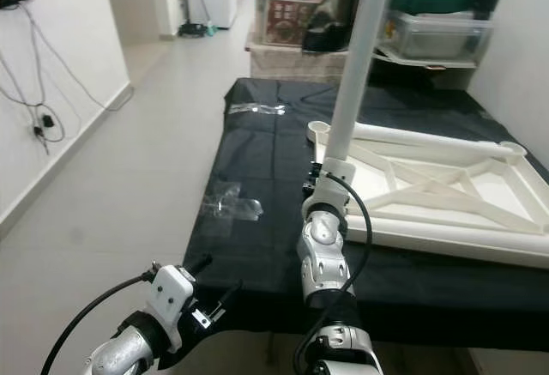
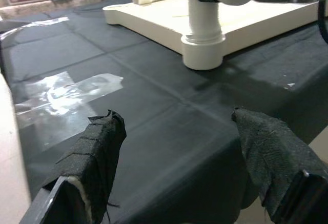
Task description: Building children table
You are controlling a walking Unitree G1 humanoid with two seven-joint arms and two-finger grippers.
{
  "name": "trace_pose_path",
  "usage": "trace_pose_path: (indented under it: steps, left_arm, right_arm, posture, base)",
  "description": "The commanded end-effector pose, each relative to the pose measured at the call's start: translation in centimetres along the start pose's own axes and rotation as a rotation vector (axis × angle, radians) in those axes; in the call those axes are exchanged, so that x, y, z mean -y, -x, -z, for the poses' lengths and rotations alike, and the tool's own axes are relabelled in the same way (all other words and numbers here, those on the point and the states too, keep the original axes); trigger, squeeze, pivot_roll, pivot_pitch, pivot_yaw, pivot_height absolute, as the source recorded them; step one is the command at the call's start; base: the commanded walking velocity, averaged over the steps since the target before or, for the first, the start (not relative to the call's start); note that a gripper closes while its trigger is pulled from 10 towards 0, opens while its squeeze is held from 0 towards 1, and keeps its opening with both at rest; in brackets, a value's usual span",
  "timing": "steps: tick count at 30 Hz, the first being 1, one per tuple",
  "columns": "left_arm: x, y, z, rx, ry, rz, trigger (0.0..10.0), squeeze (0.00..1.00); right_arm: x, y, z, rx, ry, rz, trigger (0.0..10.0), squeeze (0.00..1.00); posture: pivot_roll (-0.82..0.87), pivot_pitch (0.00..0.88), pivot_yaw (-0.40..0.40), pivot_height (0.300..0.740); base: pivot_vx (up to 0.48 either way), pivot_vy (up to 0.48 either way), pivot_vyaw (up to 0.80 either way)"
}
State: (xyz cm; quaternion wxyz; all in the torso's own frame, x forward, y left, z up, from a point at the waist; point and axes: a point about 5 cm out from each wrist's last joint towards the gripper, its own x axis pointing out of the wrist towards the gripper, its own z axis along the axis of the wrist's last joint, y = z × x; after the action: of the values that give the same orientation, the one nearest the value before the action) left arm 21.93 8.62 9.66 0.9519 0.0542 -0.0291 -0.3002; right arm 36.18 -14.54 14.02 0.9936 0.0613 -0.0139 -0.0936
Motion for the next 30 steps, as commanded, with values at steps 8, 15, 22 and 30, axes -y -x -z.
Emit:
trace_pose_path:
  steps: [8, 15, 22, 30]
  left_arm:
    - [0.1, 0.1, 0.3, -0.015, 0.002, 0.003, 10.0, 0.00]
    - [0.0, 0.0, 0.3, -0.015, 0.002, 0.004, 10.0, 0.00]
    - [0.0, -0.1, 0.3, -0.015, -0.001, 0.002, 10.0, 0.00]
    - [0.0, 0.0, 0.3, -0.015, -0.002, 0.002, 10.0, 0.00]
  right_arm:
    - [-0.5, -1.2, -1.4, 0.020, -0.053, -0.403, 10.0, 0.00]
    - [-0.2, -0.2, -1.8, -0.129, -0.012, -0.985, 10.0, 0.00]
    - [-2.0, 1.5, -2.0, -0.191, 0.027, -1.388, 10.0, 0.00]
    - [-3.5, 1.6, -1.7, -0.220, 0.056, -1.473, 0.0, 0.00]
  posture:
    - [0.09, 0.000, -0.046, 0.740]
    - [0.09, 0.000, -0.044, 0.740]
    - [0.10, 0.000, -0.051, 0.740]
    - [0.10, 0.000, -0.054, 0.740]
  base:
    - [0.000, 0.000, 0.00]
    - [0.000, 0.000, 0.00]
    - [0.000, 0.000, 0.00]
    - [0.000, 0.000, 0.00]
